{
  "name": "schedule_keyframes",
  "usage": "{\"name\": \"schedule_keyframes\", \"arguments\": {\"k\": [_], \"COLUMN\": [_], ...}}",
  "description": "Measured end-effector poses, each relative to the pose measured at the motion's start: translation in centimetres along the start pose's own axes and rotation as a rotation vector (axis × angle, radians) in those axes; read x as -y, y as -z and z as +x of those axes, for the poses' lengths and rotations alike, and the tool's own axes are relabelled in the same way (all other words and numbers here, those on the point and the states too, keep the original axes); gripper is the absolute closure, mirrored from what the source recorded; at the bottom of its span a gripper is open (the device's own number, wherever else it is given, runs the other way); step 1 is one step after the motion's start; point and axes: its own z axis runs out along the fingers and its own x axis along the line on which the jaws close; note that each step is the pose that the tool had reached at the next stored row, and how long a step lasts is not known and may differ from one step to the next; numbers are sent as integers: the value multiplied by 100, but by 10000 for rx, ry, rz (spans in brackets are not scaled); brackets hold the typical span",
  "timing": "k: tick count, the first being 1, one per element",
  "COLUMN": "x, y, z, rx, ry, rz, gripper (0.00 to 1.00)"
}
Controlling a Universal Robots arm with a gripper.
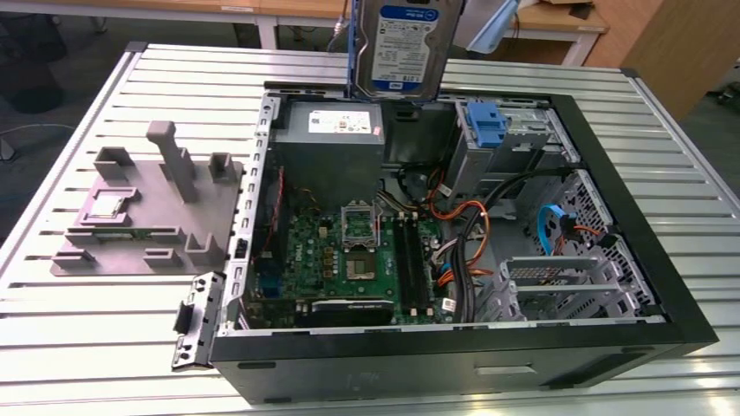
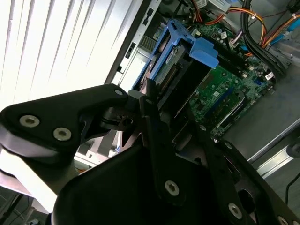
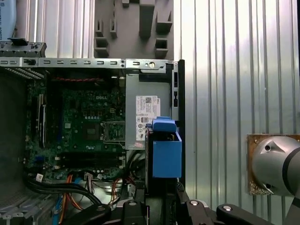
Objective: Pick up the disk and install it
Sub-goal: 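Pick up the disk, then insert the disk into the insertion slot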
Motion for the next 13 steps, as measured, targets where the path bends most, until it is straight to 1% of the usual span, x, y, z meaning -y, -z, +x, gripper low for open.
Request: {"name": "schedule_keyframes", "arguments": {"k": [13], "x": [23], "y": [-7], "z": [176], "rx": [0], "ry": [0], "rz": [0], "gripper": [65]}}
